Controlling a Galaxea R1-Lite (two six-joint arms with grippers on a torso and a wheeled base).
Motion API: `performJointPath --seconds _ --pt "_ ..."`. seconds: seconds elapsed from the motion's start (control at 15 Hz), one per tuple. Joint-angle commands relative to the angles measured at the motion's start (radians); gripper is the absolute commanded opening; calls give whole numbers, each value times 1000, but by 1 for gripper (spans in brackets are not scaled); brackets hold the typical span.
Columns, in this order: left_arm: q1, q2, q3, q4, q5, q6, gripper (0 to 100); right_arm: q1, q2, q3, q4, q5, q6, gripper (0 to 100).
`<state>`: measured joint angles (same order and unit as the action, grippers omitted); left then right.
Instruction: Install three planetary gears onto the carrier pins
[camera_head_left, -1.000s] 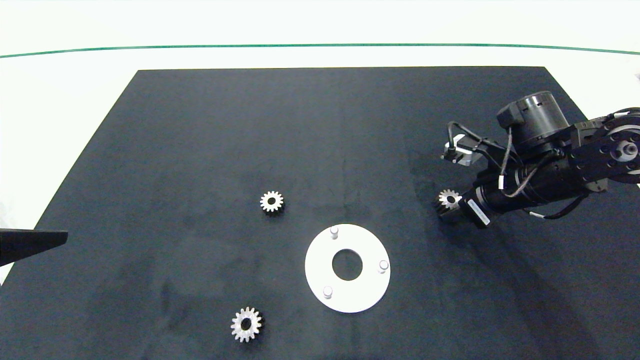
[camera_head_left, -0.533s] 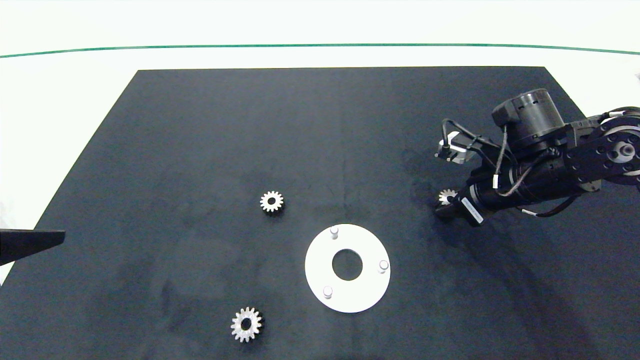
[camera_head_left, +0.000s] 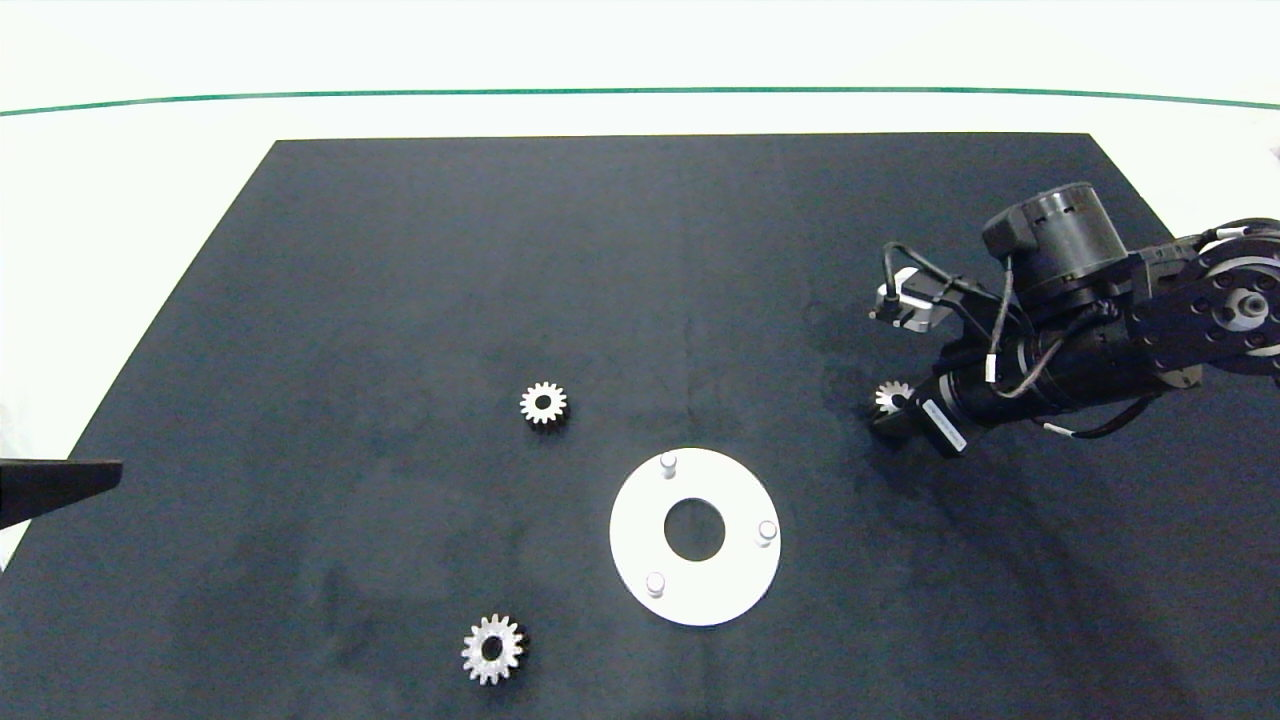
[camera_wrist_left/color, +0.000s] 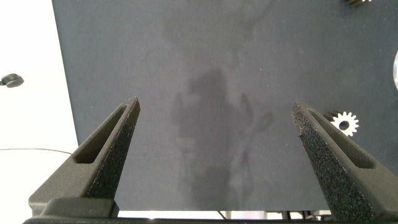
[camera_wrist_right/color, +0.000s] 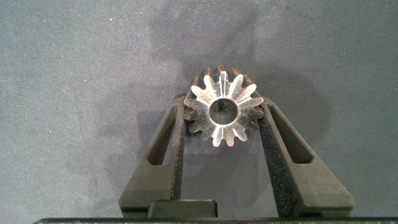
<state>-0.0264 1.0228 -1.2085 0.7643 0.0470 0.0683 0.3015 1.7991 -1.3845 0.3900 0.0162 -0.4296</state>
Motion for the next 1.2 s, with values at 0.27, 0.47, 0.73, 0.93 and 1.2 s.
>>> performJointPath --seconds 0.27,0.47,0.73,0.93,1.2 --pt "-1 -7 0 4 1 1 100 11 -50 47 3 5 -3 22" --pt "-1 -7 0 4 1 1 100 56 -109 55 6 10 0 16" --pt "-1 -7 0 4 2 1 100 212 -199 93 10 -1 0 16" --pt "-1 -7 0 4 1 1 100 320 -211 128 12 -27 2 16" --pt "0 -9 -2 4 1 1 100 412 -201 145 12 -65 3 16"
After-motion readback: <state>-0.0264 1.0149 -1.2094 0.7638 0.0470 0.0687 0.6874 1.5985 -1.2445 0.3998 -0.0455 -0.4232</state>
